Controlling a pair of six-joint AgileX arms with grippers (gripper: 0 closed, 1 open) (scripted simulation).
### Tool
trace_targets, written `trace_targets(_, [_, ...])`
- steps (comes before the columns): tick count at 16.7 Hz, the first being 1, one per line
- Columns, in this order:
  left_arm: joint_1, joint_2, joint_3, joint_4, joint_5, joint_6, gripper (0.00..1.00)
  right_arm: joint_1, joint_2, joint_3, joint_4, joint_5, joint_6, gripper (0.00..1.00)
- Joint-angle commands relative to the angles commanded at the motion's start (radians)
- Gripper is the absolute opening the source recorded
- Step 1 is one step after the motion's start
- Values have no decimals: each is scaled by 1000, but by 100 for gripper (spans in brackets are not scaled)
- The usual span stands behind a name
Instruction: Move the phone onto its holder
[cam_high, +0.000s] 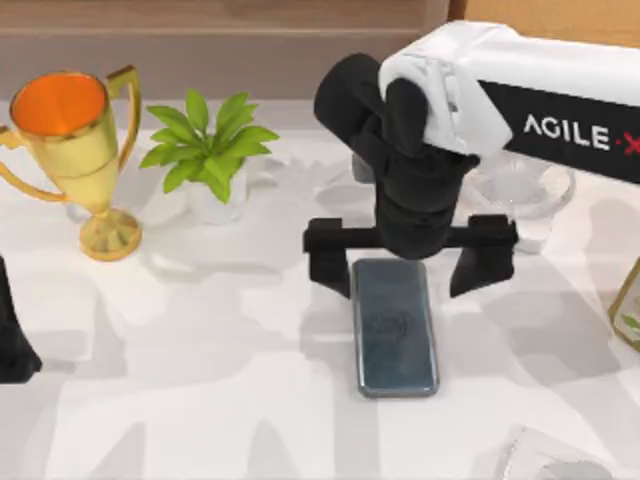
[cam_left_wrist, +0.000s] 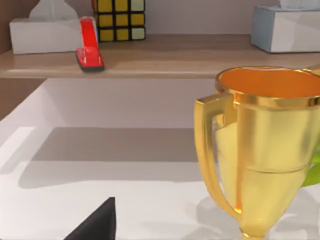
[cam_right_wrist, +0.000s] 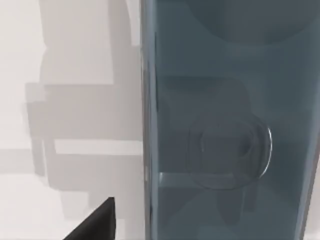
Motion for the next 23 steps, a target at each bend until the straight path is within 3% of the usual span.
trace_targets(8, [0,0,0,0,0,0,100,3,104,-142,250,1,1,100])
trace_targets(13, [0,0,0,0,0,0,100,3,111,-151,262,1,2,100])
trace_targets(23, [0,0,0,0,0,0,100,3,111,-151,262,1,2,25])
